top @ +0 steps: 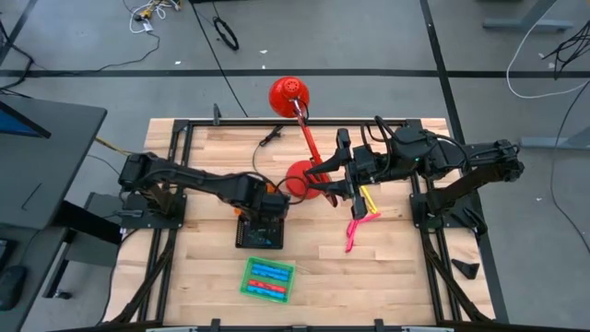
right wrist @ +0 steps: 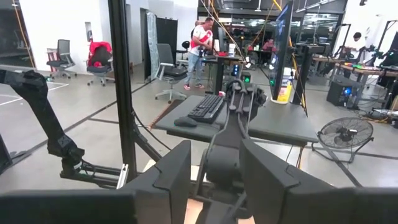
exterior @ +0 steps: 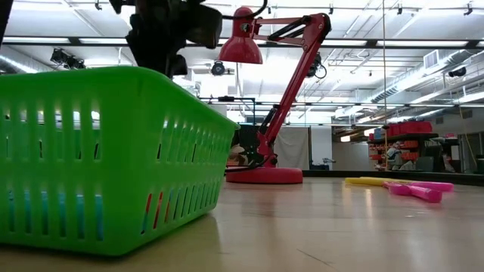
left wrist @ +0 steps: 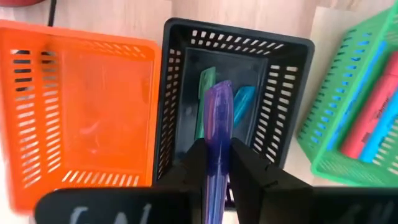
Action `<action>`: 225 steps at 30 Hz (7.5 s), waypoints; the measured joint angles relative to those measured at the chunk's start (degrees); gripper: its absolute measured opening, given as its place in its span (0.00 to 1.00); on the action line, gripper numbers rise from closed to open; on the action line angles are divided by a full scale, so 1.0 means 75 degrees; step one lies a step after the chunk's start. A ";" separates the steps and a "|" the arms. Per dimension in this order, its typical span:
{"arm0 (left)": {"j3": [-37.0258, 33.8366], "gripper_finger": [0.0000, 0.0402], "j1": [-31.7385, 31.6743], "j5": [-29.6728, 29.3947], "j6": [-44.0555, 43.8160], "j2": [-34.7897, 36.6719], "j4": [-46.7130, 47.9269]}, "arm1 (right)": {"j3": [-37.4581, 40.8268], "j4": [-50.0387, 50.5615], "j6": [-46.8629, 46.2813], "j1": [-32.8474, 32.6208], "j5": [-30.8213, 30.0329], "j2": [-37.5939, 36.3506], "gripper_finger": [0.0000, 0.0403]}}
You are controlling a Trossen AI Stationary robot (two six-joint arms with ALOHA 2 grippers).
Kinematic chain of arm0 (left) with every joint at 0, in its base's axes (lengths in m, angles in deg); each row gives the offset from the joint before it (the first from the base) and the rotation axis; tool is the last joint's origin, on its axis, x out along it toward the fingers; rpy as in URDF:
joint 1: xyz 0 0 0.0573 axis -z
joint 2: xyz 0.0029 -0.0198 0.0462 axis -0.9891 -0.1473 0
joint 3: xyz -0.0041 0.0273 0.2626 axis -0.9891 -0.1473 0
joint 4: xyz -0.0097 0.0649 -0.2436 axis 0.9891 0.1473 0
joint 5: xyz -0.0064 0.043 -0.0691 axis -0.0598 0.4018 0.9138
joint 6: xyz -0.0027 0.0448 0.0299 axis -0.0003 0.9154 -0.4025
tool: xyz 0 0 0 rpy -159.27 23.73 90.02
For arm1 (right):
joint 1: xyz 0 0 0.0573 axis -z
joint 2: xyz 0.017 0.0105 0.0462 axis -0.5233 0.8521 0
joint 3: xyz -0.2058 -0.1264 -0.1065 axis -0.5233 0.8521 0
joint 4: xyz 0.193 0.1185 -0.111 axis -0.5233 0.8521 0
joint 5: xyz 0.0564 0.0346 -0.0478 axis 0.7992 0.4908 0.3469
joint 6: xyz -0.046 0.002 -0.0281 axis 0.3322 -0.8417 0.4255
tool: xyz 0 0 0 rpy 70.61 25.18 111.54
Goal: Pick & Place Markers
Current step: Put the purple pen into the black bin, then put the pink pen into the bin
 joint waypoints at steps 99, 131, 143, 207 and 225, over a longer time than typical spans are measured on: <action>-0.4055 0.51 0.1250 -0.3417 -0.0174 0.3739 -1.1589 | -0.0003 0.3042 -0.0575 -0.0009 0.0003 -0.0105 0.35; -0.4055 0.51 0.1247 -0.2760 -0.0746 0.3736 -1.2153 | -0.0003 1.0346 0.1051 0.0876 0.0230 -0.1484 0.65; -0.4055 0.51 0.1247 -0.2757 -0.0746 0.3736 -1.2153 | -0.0005 1.0426 0.1447 0.1251 0.0223 -0.1180 0.65; -0.4052 0.51 0.1241 -0.2215 -0.0717 0.3733 -1.2138 | 0.6132 0.5130 0.1173 0.0714 0.0603 0.1135 0.65; -0.4052 0.51 0.1241 -0.1947 -0.0717 0.3733 -1.2138 | 0.6184 0.4718 0.1238 0.0711 0.0291 0.1597 0.55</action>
